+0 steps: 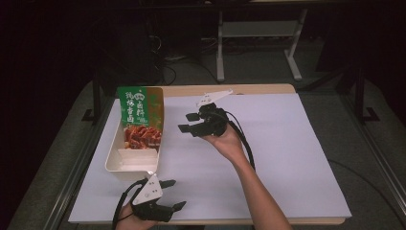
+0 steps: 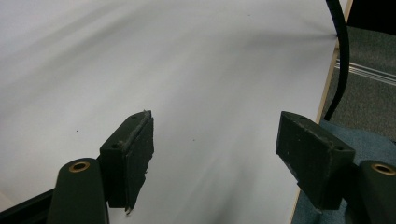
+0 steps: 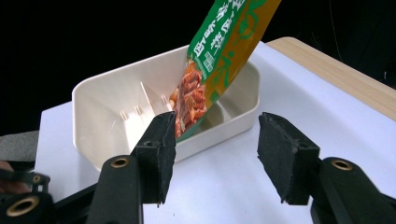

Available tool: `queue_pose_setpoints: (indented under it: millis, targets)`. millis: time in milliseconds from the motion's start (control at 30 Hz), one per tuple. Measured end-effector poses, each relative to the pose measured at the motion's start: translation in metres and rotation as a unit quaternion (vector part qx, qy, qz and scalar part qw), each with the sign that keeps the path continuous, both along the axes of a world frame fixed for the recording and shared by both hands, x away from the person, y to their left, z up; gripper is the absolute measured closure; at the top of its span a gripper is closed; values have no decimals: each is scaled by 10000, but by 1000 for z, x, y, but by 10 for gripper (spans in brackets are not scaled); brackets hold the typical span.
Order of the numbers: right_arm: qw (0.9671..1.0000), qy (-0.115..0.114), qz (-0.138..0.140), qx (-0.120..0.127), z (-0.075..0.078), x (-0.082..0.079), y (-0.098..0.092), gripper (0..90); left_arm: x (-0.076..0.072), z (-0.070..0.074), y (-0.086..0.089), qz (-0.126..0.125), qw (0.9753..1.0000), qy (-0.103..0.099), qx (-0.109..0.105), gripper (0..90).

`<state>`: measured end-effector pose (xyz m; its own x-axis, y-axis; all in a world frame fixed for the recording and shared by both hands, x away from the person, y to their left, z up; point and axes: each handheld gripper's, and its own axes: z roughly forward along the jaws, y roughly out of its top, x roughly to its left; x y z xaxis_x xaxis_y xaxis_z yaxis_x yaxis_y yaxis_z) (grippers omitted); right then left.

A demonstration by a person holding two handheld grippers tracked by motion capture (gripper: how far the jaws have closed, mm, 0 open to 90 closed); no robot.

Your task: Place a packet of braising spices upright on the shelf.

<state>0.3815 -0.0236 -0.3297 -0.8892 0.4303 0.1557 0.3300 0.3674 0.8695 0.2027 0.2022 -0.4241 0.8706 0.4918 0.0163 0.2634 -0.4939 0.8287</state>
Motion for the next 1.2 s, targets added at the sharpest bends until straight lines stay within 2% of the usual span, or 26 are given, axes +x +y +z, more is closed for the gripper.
queue_pose_setpoints:
  millis: [467,500,833,1033,1133,1167,1200]
  targets:
    - [9999,83,-59,-46,-9,-12,-25,428,2,0,1,41,10000,29,6,275]
    - [9999,111,-60,-45,-10,-14,-28,425,3,0,2,17,10000,-40,33,274]
    - [9994,283,-186,-55,-20,-22,-52,400,3,-1,2,64,10000,5,4,274]
    - [9992,301,-256,-63,-26,-28,-65,390,3,-2,2,64,10000,13,-10,274]
    - [9987,417,-282,-78,-28,-29,-70,379,3,-2,1,53,10000,0,16,274]
    - [9990,336,-280,-65,-28,-31,-71,382,3,-2,1,52,10000,4,32,274]
    - [9989,364,-298,-60,-28,-32,-72,380,3,-2,1,65,10000,20,20,274]
